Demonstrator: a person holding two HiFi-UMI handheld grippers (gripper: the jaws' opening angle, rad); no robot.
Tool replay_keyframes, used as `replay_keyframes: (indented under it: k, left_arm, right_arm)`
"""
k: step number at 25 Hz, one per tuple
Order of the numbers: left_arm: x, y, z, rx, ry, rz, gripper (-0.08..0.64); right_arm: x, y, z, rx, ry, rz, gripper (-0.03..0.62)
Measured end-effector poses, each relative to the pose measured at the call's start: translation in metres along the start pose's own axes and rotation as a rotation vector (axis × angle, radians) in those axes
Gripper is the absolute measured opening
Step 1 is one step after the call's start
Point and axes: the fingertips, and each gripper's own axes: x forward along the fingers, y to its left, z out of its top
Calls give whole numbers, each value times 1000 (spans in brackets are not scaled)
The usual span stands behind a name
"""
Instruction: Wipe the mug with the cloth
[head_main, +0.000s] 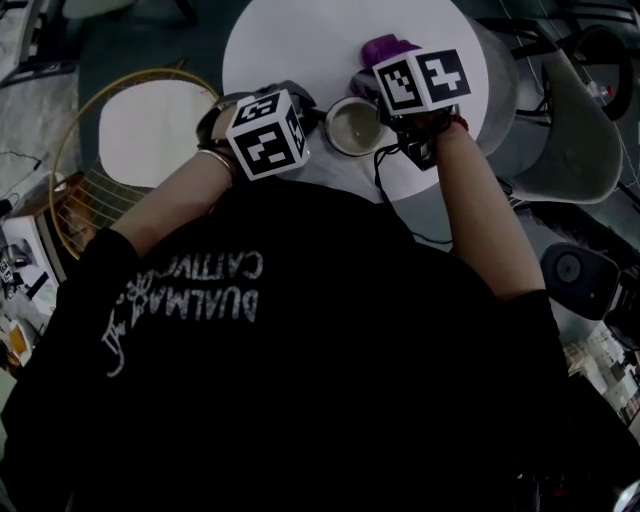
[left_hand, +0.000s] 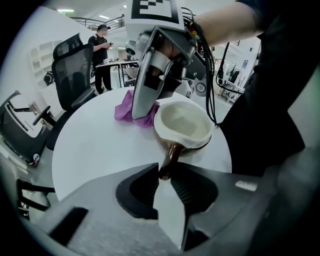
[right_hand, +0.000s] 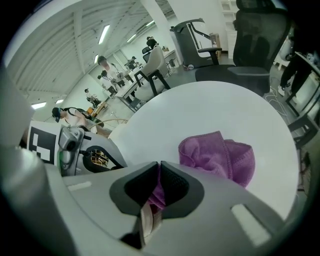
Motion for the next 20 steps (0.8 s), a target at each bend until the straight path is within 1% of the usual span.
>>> replay_keyframes:
  k: [4, 9, 14, 20]
  left_arm:
    - [1, 0, 2, 1, 18, 6, 77]
    - [2, -5, 2, 1, 33, 26, 75]
    - [5, -2, 4, -21, 51, 38, 76]
    - [8, -10, 4, -54, 59, 66, 77]
  right_arm:
    - [-6, -7, -6, 24, -23, -4, 29]
    - [-15, -12, -15, 87, -75, -2, 29]
    - [-20, -23, -22, 164, -131, 7, 29]
    - [-29, -30, -41, 242, -199, 15, 29]
